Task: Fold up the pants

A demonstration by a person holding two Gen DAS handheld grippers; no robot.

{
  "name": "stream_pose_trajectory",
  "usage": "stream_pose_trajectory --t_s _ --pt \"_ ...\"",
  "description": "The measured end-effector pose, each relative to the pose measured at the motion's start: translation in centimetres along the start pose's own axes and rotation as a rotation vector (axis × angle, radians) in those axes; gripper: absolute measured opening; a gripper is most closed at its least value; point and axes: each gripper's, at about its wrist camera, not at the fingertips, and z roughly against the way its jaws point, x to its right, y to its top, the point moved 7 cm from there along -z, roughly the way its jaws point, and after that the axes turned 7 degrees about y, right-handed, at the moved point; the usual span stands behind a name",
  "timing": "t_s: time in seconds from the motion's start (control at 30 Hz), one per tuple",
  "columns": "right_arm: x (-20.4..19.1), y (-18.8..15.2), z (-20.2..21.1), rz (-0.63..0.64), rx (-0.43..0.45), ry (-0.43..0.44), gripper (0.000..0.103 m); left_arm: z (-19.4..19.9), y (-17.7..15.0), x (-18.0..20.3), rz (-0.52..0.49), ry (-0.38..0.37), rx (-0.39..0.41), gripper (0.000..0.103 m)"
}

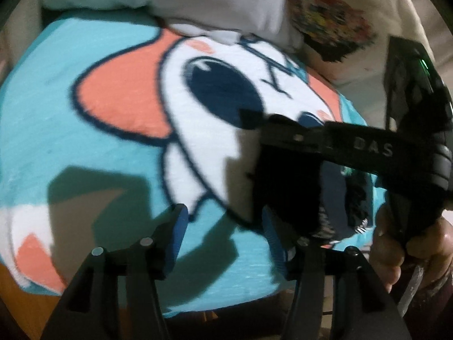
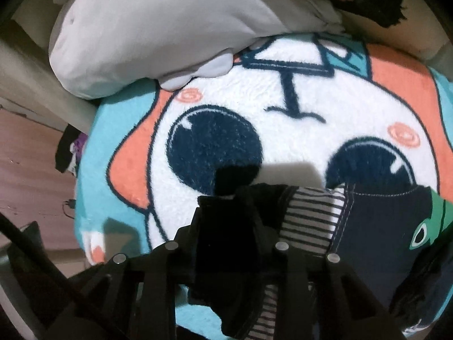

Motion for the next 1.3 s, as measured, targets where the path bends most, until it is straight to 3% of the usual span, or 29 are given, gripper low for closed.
stream_pose_trajectory --t_s 0.17,0.4,0.6,0.7,1.3 --pt "-0.5 0.1 0.1 0.006 0.003 0.03 0.031 -1.3 0.4 2.3 -0.051 0.013 -0.005 0.055" --pt "-0.2 -0.1 1.4 -0.012 0.008 0.114 0.03 -2.4 0.2 4.2 -0.014 -0.022 -0.029 0.055" --pt "0.1 -0.2 2.0 -0.021 0.01 0.163 0.03 -2.7 -0.3 5.1 -0.012 0.004 -0.026 0.058" --pt "0.2 -0.4 2.0 -0.032 0.014 0.18 0.03 -3.1 -0.7 5.6 -0.047 0.047 -0.047 0.017" --pt "-1.3 -0.6 3.5 -0.074 0.092 0.235 0.03 0.2 -0.5 5.0 -0.145 0.168 0.03 0.017"
